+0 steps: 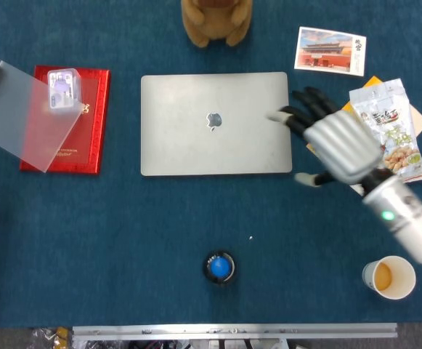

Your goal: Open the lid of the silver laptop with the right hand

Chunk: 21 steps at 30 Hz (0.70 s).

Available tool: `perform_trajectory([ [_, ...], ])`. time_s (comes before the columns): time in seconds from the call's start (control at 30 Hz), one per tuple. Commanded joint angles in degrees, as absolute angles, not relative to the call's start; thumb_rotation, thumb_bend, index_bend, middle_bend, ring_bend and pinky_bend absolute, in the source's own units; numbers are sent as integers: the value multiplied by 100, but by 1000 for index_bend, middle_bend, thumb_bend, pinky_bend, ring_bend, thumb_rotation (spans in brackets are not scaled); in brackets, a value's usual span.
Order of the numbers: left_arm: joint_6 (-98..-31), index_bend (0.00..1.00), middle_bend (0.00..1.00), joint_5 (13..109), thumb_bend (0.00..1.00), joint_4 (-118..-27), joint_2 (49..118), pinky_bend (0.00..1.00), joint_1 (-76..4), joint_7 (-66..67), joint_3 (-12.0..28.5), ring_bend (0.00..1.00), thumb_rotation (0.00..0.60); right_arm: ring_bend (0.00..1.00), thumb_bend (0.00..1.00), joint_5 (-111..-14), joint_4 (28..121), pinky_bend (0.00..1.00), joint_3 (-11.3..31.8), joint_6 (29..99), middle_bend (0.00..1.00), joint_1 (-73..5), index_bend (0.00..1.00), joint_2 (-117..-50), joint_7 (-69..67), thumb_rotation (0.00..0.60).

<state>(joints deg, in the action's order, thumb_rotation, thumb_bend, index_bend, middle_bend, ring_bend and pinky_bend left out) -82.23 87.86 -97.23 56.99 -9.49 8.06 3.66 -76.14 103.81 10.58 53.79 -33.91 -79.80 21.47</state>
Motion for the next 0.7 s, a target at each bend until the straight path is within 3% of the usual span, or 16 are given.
perform_trajectory([
  [0.03,-8191,310,331,8767,440,-9684,5691,267,-978,733,374,250,600,0,0,-7263,10047,6,1093,5221,171,-3727,116,-8545,2621,600],
  [0.2,-8202,310,331,8798,440,-9665,5676,267,-1004,643,380,251,600,0,0,-6847,9607,0,1061,5144,121,-4005,54,-9194,3016,600],
  [0.7,-8281,310,331,8879,440,-9483,5747,267,-1008,357,342,251,600,0,0,-6190,8116,0,1280,5180,104,-4801,42,-10720,3587,600],
])
